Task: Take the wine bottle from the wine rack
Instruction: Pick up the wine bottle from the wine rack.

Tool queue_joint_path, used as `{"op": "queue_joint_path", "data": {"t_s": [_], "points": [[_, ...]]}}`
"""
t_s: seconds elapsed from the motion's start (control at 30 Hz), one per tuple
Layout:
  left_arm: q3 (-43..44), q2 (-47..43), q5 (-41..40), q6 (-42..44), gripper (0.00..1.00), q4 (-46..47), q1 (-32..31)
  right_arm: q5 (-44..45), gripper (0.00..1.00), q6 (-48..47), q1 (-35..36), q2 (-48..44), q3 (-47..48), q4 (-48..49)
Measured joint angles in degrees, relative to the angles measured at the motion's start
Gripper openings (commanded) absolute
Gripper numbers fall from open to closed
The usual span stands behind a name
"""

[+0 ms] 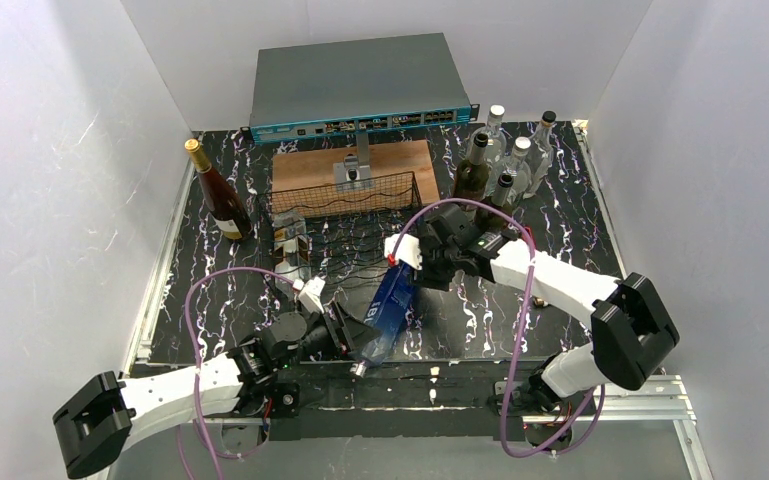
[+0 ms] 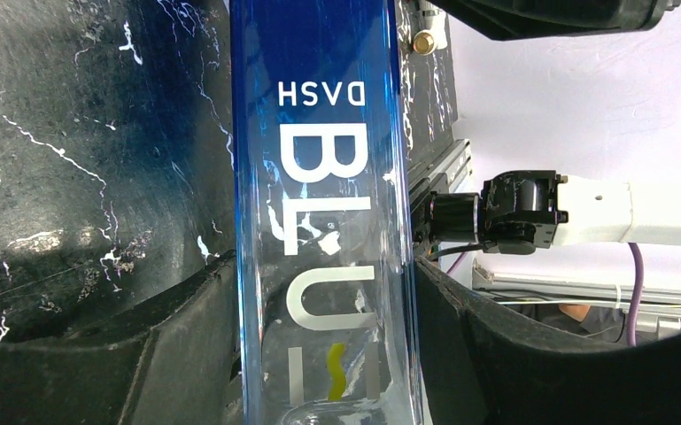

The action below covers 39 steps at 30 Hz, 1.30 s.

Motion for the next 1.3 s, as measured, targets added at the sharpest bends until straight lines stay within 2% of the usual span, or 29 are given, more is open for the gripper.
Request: {"op": "queue_joint_path", "data": {"t_s": [0.27, 0.4, 0.57, 0.87, 1.07, 1.3], "points": [[1.42, -3.65, 0.42, -1.75, 0.0, -5.68, 0.02, -9.75, 0.83, -4.81, -1.33, -1.68, 1.14, -4.66], [2.93, -7.17, 0.26, -2.58, 0.0, -11.41, 0.02, -15.52, 0.88, -7.37, -1.27, -5.4, 1.22, -7.87], [6.29, -9.66, 0.2, -3.41, 0.0, -19.08, 0.02, -20.87, 0.98, -9.64, -0.13, -6.62, 3.17, -11.5], [9.97, -10.54, 0.39, -6.27, 0.0, -25.86, 0.02, -28.2, 0.98, -14.47, 5.38, -4.57, 6.51, -14.51], [15.78, -11.39, 0.39, -7.1, 0.0, -36.52, 0.0, -28.57, 0.98, -17.55, 10.34, -0.5, 9.73, -15.34], [19.98, -12.07, 0.74, -8.59, 0.0, -43.5, 0.0, -28.24, 0.98, -21.35, 15.39, 1.6, 10.21, -16.81]]}}
